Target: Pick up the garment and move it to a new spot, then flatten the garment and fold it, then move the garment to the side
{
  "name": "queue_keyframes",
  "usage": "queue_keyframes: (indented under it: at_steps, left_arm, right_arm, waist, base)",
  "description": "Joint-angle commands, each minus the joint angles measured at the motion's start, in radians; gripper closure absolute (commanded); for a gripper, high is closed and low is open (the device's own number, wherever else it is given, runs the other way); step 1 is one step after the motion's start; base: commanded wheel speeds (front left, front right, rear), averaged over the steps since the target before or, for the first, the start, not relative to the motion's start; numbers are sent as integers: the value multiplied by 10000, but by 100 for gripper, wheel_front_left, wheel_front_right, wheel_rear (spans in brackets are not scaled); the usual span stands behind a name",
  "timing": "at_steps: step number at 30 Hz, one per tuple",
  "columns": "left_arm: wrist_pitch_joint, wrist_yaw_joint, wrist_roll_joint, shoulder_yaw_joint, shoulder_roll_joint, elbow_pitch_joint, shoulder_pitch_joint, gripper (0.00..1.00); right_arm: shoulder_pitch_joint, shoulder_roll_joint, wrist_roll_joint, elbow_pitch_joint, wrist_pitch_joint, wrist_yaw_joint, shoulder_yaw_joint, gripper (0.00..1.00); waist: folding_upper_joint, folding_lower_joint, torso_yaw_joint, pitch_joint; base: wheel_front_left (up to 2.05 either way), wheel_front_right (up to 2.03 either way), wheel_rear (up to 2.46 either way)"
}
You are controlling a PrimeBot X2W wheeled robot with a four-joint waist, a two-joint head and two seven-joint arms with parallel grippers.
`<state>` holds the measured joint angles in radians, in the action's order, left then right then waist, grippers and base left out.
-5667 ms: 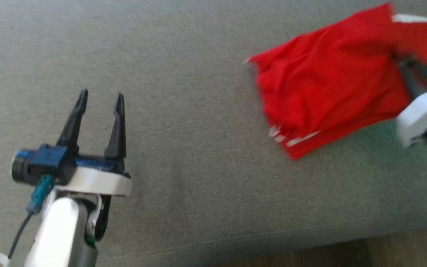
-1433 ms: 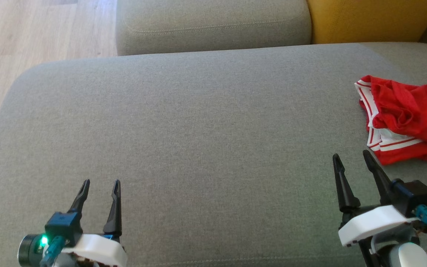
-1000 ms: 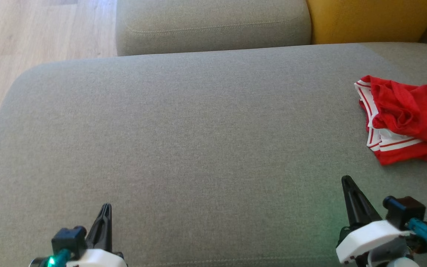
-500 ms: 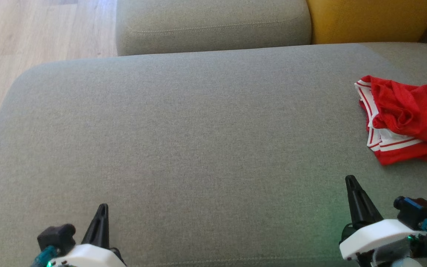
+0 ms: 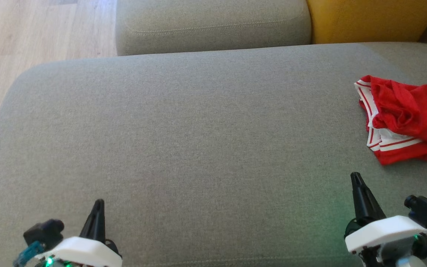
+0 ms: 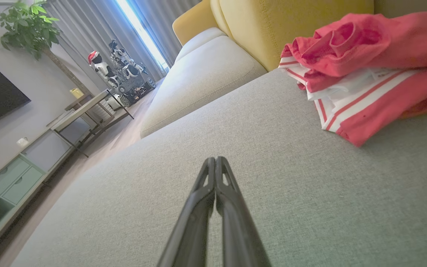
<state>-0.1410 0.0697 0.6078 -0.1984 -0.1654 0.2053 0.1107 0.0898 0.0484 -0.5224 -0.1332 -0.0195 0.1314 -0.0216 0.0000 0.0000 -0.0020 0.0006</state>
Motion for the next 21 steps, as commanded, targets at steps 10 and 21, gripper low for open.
queue_keyframes:
  at_steps: [10,21]
  left_arm:
    - [268,-279,1308,541,30,-187,-735,100]
    - [511,-492,2423,812,135,-120,-909,100]
  right_arm:
    - [-703,220,-1467,135,-79,-3,80,100]
    - [-854,245,-2687,-15,-129,-3,168,100]
  waist:
    - [0,0,2,3]
    - [0,0,5,6]
  base:
    - [0,0,0]
    - [0,0,0]
